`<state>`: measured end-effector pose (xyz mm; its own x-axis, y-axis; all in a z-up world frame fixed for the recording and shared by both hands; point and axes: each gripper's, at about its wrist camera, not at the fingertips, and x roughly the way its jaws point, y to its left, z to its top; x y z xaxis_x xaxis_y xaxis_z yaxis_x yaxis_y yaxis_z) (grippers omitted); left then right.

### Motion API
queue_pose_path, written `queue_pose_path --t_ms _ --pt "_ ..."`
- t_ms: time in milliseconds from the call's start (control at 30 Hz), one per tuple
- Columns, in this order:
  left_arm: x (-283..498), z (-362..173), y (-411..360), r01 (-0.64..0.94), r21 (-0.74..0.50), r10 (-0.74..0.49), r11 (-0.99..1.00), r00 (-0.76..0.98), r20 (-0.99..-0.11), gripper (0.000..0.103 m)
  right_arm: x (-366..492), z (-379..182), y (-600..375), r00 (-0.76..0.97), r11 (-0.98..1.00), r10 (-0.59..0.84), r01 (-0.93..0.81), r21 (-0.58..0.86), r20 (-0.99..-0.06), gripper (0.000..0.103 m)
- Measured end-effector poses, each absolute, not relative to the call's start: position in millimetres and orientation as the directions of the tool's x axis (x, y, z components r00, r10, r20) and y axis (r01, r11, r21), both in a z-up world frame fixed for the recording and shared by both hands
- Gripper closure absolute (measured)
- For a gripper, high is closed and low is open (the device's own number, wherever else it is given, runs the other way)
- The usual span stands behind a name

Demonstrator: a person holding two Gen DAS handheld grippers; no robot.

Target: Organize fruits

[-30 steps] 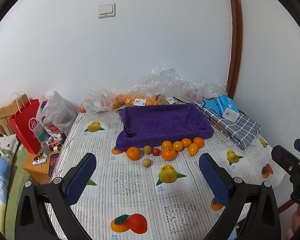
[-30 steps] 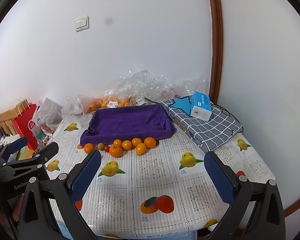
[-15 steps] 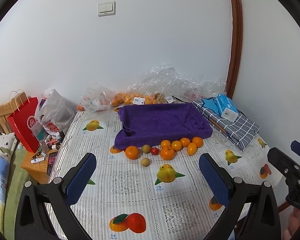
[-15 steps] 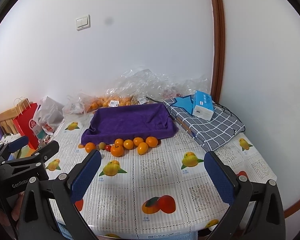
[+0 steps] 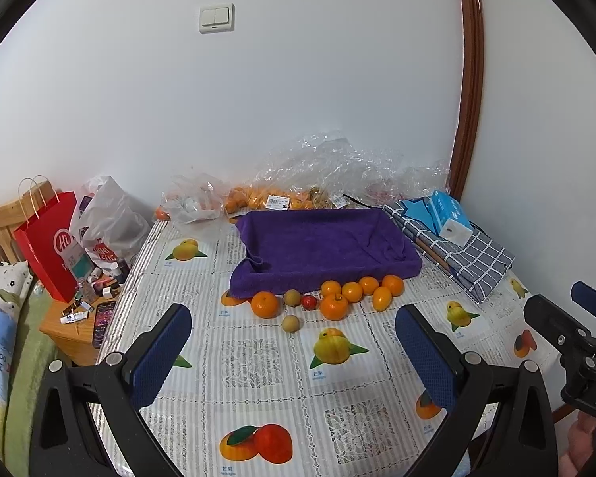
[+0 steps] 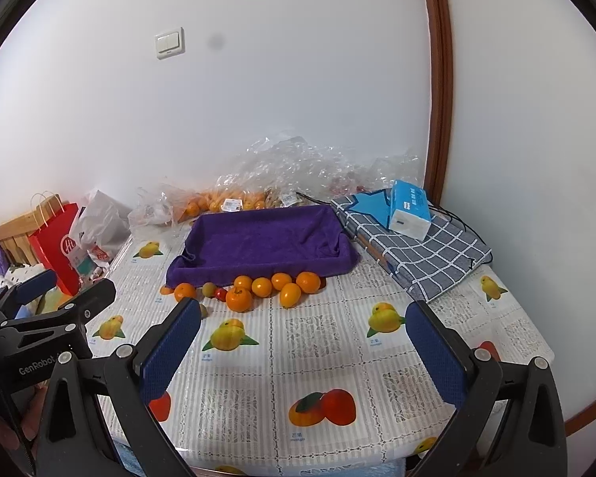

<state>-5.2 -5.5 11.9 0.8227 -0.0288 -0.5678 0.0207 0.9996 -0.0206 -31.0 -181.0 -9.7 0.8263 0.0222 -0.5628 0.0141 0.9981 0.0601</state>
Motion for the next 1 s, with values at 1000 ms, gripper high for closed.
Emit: queue_pose_path --t_ms 1000 --pt "-12.9 19.1 0.2 0.011 -0.030 -0.025 1.000 0.843 -0.537 0.000 -29.5 -10.0 -178.8 0.828 0.998 0.043 -0.011 0.060 -0.559 0.001"
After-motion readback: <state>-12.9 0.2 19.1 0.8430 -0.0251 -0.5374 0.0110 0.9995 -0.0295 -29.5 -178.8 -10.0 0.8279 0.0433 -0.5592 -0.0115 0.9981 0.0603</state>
